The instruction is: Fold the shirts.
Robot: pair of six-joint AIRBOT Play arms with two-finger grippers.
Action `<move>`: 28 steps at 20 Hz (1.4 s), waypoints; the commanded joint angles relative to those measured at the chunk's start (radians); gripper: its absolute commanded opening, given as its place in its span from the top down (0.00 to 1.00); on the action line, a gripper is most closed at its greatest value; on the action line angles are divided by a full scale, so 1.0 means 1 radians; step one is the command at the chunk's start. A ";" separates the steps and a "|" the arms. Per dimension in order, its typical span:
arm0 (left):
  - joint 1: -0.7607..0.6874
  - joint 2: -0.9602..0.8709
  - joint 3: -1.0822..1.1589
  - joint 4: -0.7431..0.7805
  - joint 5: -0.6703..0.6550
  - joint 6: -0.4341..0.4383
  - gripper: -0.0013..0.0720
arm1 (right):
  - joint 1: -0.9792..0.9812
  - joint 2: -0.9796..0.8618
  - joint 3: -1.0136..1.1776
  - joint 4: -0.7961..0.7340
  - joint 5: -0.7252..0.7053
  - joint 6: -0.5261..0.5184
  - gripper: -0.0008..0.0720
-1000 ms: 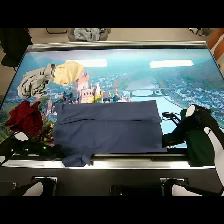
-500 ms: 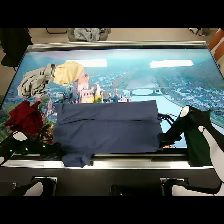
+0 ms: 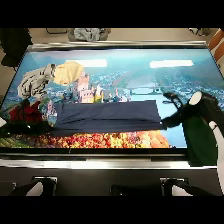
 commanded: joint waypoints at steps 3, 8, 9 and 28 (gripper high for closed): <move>0.000 -0.178 0.192 -0.002 0.075 -0.023 0.94 | 0.001 -0.119 0.238 0.073 -0.192 0.023 0.93; 0.000 -0.480 0.391 -0.055 0.064 0.002 0.94 | 0.006 -0.328 0.348 0.200 -0.239 0.023 0.93; -0.003 -0.525 0.421 -0.067 0.064 0.002 0.94 | 0.013 -0.354 0.348 0.196 -0.250 0.023 0.93; -0.023 -0.469 0.575 -0.108 -0.040 0.074 0.42 | -0.149 -0.589 0.423 0.517 0.076 -0.007 0.03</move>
